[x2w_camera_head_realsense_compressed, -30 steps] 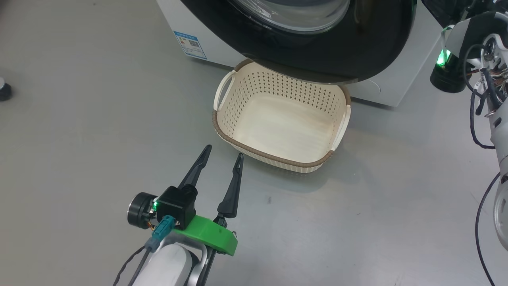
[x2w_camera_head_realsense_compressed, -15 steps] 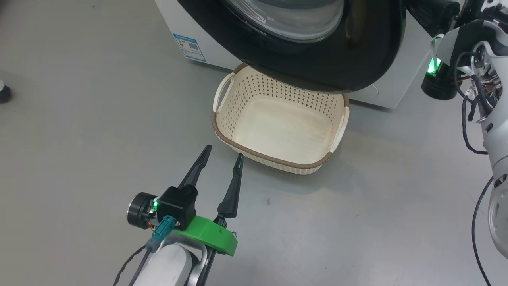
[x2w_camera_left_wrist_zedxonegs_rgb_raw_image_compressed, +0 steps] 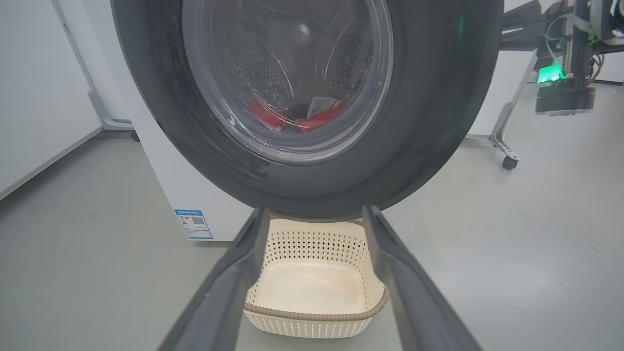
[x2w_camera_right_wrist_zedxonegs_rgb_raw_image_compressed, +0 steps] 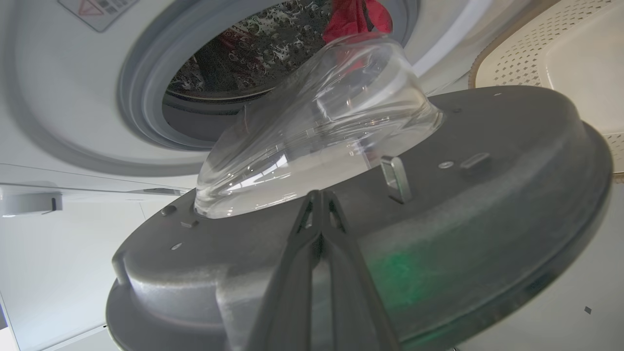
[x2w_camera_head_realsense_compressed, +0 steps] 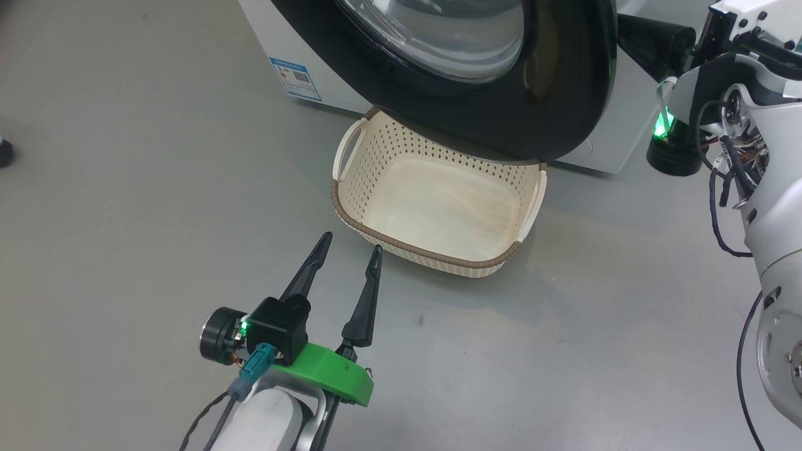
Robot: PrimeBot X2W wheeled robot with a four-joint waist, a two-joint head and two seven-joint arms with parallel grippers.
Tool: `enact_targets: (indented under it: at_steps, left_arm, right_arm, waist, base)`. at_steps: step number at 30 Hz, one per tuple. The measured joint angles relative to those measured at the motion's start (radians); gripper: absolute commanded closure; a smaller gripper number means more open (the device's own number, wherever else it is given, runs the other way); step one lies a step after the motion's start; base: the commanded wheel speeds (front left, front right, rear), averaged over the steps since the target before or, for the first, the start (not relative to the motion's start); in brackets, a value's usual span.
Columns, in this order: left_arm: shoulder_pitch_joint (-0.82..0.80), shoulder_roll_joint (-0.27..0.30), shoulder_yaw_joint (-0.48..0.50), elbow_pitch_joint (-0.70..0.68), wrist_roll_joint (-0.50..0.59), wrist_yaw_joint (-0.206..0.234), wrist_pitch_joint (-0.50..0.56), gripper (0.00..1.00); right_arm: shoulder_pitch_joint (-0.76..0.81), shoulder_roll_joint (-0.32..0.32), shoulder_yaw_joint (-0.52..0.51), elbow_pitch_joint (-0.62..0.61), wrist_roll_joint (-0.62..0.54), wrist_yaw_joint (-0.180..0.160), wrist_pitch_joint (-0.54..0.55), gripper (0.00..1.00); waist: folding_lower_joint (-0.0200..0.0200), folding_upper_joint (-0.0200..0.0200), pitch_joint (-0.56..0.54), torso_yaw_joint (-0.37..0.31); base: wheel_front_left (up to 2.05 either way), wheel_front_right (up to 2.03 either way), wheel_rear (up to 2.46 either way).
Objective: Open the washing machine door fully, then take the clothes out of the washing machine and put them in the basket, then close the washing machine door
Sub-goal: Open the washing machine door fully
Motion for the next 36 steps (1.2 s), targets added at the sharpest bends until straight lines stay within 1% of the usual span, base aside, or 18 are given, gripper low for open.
enact_targets:
  at_steps: [9,15,19,21,23,25,28,29,32,36]
  left_arm:
    - [0.001,0.0,0.003,0.001,0.009,0.0,0.0,0.0]
    - [0.001,0.0,0.004,0.001,0.009,0.0,0.0,0.0]
    - [0.001,0.0,0.005,0.001,0.009,0.0,0.0,0.0]
    - [0.001,0.0,0.005,0.004,0.009,0.0,0.0,0.0]
    - [0.002,0.0,0.007,0.007,0.009,0.0,0.0,0.0]
    - [0.006,0.0,0.01,0.01,0.011,0.0,0.0,0.0]
    - [0.018,0.0,0.017,0.011,0.018,0.0,0.0,0.0]
    - [0.023,0.0,0.021,0.012,0.019,0.0,0.0,0.0]
    - [0.031,0.001,0.04,0.015,0.023,0.0,0.0,0.0]
    - [0.038,0.001,0.049,0.017,0.03,0.0,0.0,0.0]
  right_arm:
    - [0.023,0.011,0.024,-0.001,-0.007,0.002,0.035,1.0]
    - [0.035,0.017,0.024,-0.007,-0.01,0.012,0.036,1.0]
    - [0.039,0.013,0.016,-0.021,-0.012,0.037,0.011,1.0]
    - [0.048,0.006,0.016,-0.029,-0.018,0.056,-0.002,1.0]
    - [0.066,-0.003,0.015,-0.03,-0.021,0.066,-0.005,1.0]
    - [0.085,-0.006,0.018,-0.039,-0.031,0.086,-0.021,1.0]
    - [0.103,-0.016,0.035,-0.066,-0.065,0.133,-0.053,1.0]
    - [0.107,-0.021,0.045,-0.08,-0.079,0.155,-0.067,1.0]
    - [0.122,-0.036,0.097,-0.121,-0.147,0.207,-0.11,1.0]
    - [0.171,-0.043,0.162,-0.169,-0.229,0.218,-0.148,1.0]
  waist:
    - [0.0,0.0,-0.006,-0.008]
    - [0.0,0.0,-0.01,-0.013]
    - [0.0,0.0,-0.013,-0.014]
    - [0.0,0.0,-0.017,-0.015]
    - [0.0,0.0,-0.024,-0.015]
    - [0.0,0.0,-0.031,-0.016]
    - [0.0,0.0,-0.043,-0.02]
    - [0.0,0.0,-0.046,-0.022]
    - [0.0,0.0,-0.055,-0.033]
    - [0.0,0.0,-0.066,-0.052]
  base:
    - [0.0,0.0,0.0]
    - [0.0,0.0,0.0]
    - [0.0,0.0,0.0]
    - [0.0,0.0,0.0]
    - [0.0,0.0,0.0]
    - [0.0,0.0,0.0]
    - [0.0,0.0,0.0]
    - [0.0,0.0,0.0]
    - [0.0,0.0,0.0]
    - [0.0,0.0,0.0]
